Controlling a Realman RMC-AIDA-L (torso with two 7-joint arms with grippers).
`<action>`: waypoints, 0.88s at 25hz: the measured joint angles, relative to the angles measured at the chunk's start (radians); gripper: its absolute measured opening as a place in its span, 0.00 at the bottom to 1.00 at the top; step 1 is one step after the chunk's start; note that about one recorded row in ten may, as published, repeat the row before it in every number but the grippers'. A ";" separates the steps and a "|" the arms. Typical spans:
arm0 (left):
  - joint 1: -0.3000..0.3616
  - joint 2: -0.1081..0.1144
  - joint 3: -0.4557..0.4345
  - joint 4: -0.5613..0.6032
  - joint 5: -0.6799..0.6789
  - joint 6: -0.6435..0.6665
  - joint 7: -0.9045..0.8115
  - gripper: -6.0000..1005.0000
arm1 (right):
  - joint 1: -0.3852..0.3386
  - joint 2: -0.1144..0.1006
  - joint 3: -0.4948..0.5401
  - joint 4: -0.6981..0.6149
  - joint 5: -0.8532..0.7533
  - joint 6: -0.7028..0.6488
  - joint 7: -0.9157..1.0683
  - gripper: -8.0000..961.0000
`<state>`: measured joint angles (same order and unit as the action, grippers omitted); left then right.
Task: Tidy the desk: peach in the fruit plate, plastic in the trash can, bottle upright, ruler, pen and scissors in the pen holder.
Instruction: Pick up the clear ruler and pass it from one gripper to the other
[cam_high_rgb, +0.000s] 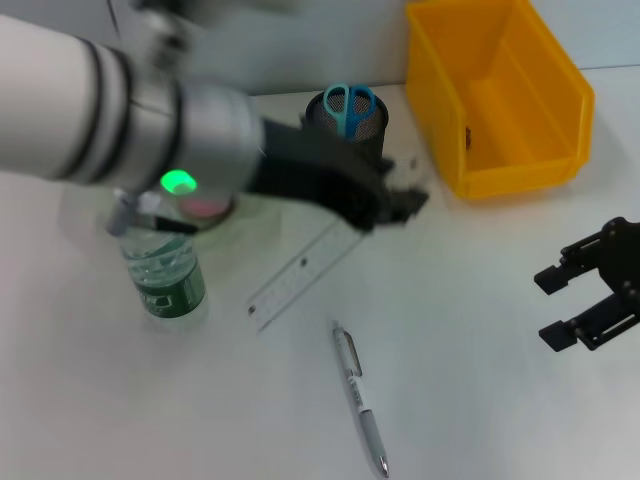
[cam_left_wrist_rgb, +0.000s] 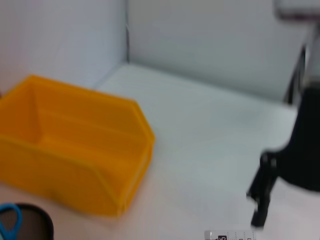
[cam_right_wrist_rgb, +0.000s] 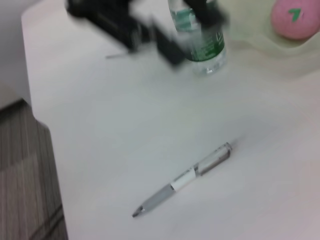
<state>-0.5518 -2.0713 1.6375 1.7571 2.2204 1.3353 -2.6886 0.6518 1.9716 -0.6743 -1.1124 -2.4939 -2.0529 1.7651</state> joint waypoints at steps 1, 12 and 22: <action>0.019 0.000 -0.047 -0.002 -0.055 -0.001 0.017 0.40 | -0.007 0.000 0.011 0.000 0.007 -0.003 0.000 0.82; 0.256 -0.002 -0.120 -0.242 -0.807 -0.249 0.482 0.41 | -0.119 -0.012 0.042 0.100 0.191 0.029 -0.030 0.82; 0.261 -0.006 0.019 -0.662 -1.503 -0.249 1.164 0.42 | -0.143 0.007 0.115 0.191 0.201 0.049 -0.100 0.82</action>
<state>-0.2912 -2.0777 1.6569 1.0954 0.7179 1.0865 -1.5245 0.5088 1.9785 -0.5590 -0.9210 -2.2929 -2.0039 1.6651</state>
